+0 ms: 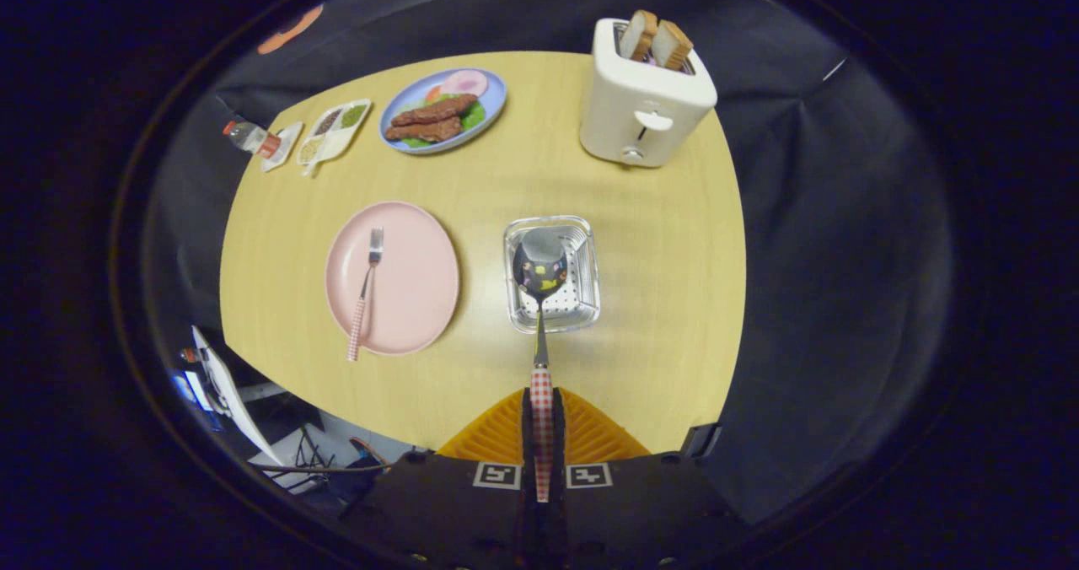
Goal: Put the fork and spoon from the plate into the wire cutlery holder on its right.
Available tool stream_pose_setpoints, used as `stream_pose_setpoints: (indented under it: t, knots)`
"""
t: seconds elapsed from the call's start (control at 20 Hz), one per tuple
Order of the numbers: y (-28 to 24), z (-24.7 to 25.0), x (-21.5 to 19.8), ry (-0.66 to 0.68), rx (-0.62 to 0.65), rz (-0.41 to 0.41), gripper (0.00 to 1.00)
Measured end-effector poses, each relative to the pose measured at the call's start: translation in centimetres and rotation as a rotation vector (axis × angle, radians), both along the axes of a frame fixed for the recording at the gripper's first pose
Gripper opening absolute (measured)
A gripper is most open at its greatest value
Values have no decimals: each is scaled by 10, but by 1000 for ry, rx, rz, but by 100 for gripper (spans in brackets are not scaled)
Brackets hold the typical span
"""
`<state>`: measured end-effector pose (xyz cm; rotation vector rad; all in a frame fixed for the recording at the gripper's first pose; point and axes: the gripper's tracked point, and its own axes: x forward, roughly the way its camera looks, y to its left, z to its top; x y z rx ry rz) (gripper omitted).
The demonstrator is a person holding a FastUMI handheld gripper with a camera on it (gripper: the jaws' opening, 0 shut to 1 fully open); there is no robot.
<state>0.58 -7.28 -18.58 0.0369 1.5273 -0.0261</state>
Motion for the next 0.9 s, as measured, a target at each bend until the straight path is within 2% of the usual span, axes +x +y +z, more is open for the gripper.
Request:
stream_pose_setpoints:
  t: [0.15,0.4,0.75,0.85,0.9]
  knots:
    - [-1,-15,6,99,44,-17,5]
    - [-1,-27,21,229,49,-42,5]
    - [6,-42,38,300,33,-47,5]
    - [8,-44,40,312,34,-58,8]
    - [8,-44,41,304,35,-56,15]
